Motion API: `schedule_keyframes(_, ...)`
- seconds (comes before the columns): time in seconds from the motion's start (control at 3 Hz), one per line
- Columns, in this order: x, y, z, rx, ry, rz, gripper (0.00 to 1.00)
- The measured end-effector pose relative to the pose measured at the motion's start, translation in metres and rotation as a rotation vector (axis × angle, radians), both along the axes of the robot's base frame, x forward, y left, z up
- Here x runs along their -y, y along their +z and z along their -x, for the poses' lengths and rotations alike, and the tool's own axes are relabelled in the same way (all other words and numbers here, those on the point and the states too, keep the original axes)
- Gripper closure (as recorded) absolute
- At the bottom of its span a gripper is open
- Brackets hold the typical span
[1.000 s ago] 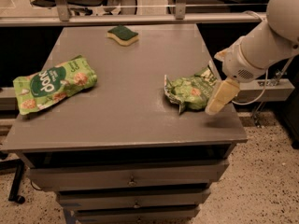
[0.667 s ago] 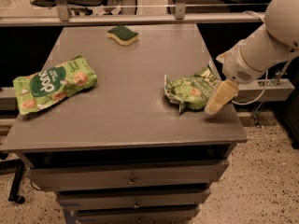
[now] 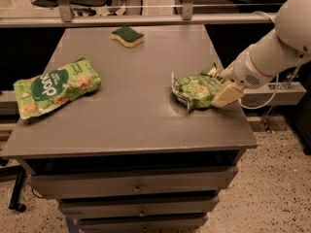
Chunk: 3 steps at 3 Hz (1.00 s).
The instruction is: Move green jalapeno chip bag near sponge
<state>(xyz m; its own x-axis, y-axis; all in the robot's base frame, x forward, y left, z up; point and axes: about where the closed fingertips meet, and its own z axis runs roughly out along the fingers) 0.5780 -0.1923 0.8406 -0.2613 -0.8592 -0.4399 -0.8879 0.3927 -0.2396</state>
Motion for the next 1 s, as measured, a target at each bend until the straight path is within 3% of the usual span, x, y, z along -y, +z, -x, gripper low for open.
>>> schedule_keyframes(0.67,-0.008,0.025,-0.002,0.027,-0.007,-0.069,0.87)
schedule_keyframes(1.0,-0.016,0.046,-0.002,0.065,-0.002,-0.100,1.00)
